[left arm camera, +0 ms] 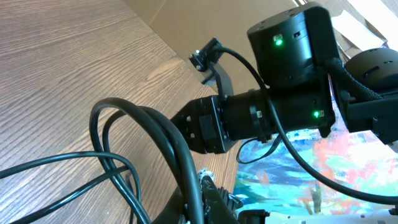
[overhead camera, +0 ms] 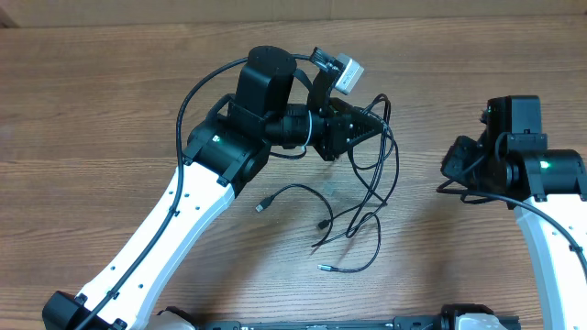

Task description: Untangle cables

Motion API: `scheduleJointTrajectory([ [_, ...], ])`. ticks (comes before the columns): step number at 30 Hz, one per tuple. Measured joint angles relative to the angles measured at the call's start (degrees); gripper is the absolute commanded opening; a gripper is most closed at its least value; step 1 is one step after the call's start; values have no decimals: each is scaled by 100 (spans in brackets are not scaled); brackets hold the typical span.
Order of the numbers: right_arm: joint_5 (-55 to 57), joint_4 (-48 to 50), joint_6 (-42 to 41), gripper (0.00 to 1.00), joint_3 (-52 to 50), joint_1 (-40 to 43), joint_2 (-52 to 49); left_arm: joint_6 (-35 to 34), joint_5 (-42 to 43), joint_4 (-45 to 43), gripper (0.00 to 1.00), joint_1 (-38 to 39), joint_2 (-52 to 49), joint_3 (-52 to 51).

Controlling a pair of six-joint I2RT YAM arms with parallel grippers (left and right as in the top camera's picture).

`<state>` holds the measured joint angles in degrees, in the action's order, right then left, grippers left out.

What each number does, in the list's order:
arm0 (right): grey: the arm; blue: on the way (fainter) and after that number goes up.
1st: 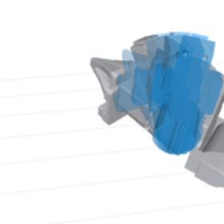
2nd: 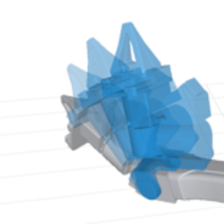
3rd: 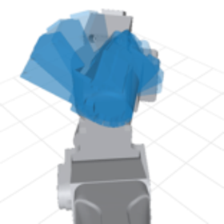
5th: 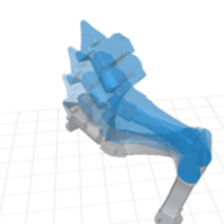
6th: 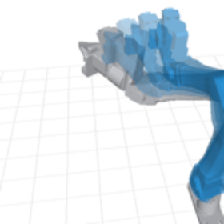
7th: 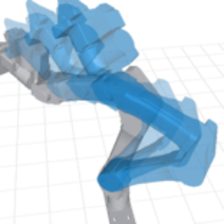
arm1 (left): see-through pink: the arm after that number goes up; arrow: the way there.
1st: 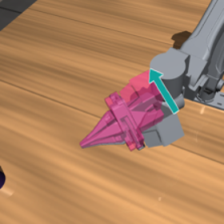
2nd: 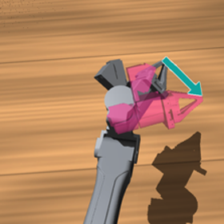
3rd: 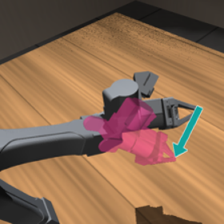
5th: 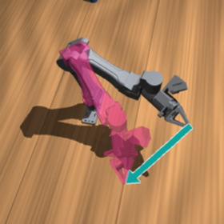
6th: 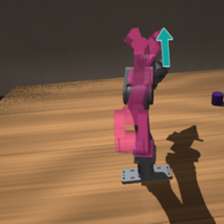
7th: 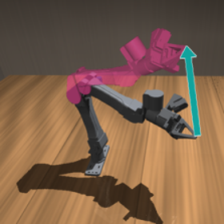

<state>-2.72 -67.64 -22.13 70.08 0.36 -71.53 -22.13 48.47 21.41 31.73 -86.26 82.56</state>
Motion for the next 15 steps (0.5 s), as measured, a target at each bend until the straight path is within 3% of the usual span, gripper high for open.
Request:
scheduleJointTrajectory([
  [5,-1263,518,769,69,0,-2,37,2,-4,81,4,0,0,0],
  [7,-1729,693,1113,74,0,-2,105,2,-4,96,4,0,0,0],
  [15,-2728,927,1784,77,0,-2,247,2,-4,127,4,0,0,0],
])
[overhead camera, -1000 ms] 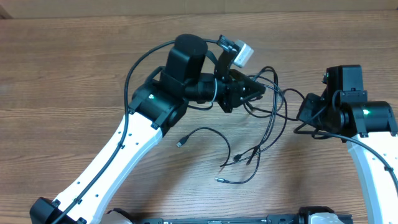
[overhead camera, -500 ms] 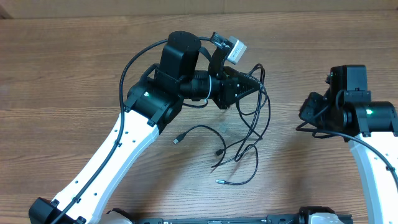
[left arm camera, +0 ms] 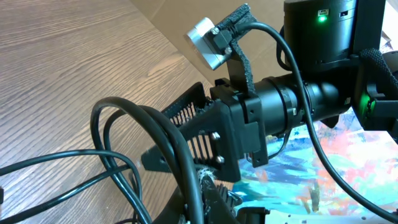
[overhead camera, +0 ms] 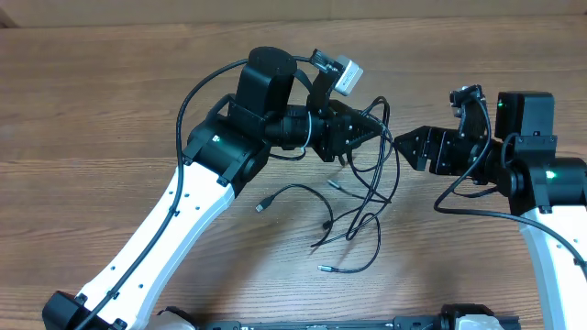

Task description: Untangle cables

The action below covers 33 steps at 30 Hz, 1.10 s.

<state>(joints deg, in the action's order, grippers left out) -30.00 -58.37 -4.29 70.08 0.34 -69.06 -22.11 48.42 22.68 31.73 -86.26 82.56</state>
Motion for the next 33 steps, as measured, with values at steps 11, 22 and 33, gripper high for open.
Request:
scheduleJointTrajectory([
  [11,214,-140,398,80,0,0,0,-48,59,-299,4,72,0,0],
  [22,389,-144,411,80,0,0,0,-50,632,-767,4,81,0,0],
  [33,452,-66,404,80,0,0,-435,-50,778,-793,4,168,0,0],
])
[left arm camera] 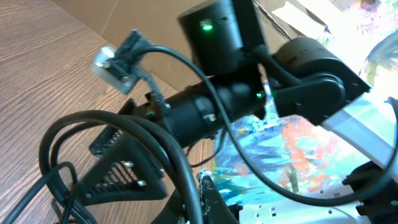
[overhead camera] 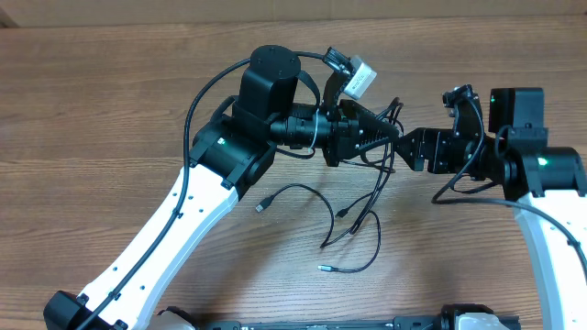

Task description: Untangle cables

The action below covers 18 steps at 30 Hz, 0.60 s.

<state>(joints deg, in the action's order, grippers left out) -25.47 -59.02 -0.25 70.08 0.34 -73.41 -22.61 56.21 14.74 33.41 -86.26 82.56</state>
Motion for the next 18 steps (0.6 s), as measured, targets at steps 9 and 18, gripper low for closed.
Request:
scheduleJointTrajectory([
  [9,798,-28,-337,81,0,0,-592,0,192,-111,4,-28,0,0],
  [18,1770,-282,-811,92,0,0,-691,0,579,-107,4,-616,0,0],
])
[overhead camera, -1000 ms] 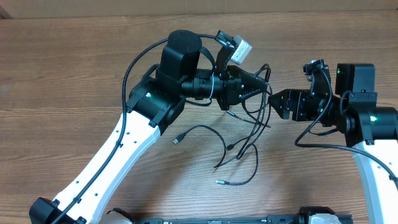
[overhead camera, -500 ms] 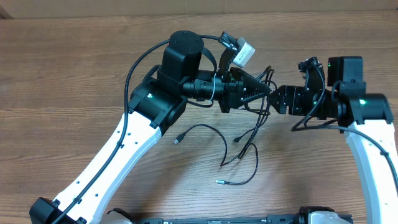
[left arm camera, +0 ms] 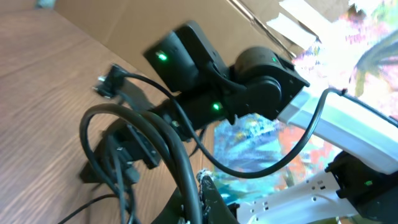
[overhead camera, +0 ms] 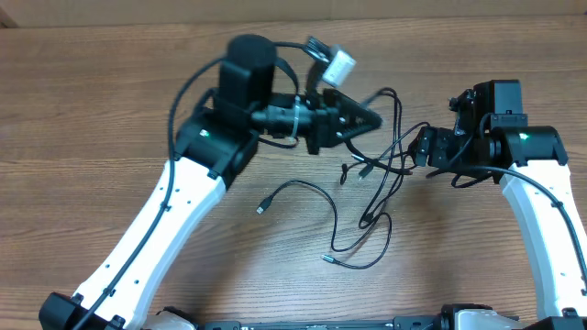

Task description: Untangle cables

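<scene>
A bundle of thin black cables [overhead camera: 365,216] hangs from both grippers down onto the table. My left gripper [overhead camera: 371,118] is shut on the upper loops, which arc thick and black [left arm camera: 163,134] out of its fingertips [left arm camera: 203,185] in the left wrist view. My right gripper [overhead camera: 424,148] faces it from the right and looks shut on strands of the same bundle; it also shows dark in the left wrist view [left arm camera: 102,167]. Strands stretch between the two grippers. Loose plug ends lie at the left [overhead camera: 260,208], bottom [overhead camera: 327,259] and middle [overhead camera: 344,170].
The wooden table [overhead camera: 92,110] runs to a cardboard wall along the back [overhead camera: 459,9]. The left arm's white link [overhead camera: 174,220] crosses the lower left of the table, and the right arm's link [overhead camera: 541,229] runs down the right edge.
My left gripper has moved left and a little back with its loops. My right gripper, then open at the bundle, has drawn to the right with strands in it. The cables are spread wider.
My left gripper held the bundle up while my right gripper sat back at the right. Then the right gripper was turned toward the bundle, open, and then right against it. Now the two stand farther apart with strands stretched between them.
</scene>
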Motion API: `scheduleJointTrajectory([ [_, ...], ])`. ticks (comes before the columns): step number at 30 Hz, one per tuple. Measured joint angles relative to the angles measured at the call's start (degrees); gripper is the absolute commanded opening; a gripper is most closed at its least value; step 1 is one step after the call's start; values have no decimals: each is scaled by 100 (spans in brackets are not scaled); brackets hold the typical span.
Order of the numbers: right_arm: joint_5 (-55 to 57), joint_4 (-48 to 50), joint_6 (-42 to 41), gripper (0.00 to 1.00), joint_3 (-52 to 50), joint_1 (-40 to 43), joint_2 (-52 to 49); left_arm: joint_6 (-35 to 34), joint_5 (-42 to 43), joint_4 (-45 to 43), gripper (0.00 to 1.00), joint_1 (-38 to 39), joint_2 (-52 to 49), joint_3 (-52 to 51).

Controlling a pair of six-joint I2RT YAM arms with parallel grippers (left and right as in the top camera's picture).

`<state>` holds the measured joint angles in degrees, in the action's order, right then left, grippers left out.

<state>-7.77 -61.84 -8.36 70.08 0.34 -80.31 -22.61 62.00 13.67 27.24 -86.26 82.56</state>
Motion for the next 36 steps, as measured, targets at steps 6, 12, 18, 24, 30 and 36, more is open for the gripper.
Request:
scheduleJointTrajectory([
  [6,699,-162,-358,100,-2,24,0,0,452,0,4,-625,0,0],
  [12,1023,-293,-496,100,0,564,0,0,793,-2,4,-1307,0,0],
  [18,1051,-337,-601,100,0,1198,0,0,881,0,4,-1897,0,0],
  [24,313,-133,-170,100,-2,1274,-2,0,896,-2,4,-2015,0,0],
  [30,-1484,-94,1182,100,0,1178,-2,0,951,0,4,-2015,0,0],
  [36,-3051,-179,2339,100,-2,680,-2,2,1071,-2,4,-1908,0,0],
])
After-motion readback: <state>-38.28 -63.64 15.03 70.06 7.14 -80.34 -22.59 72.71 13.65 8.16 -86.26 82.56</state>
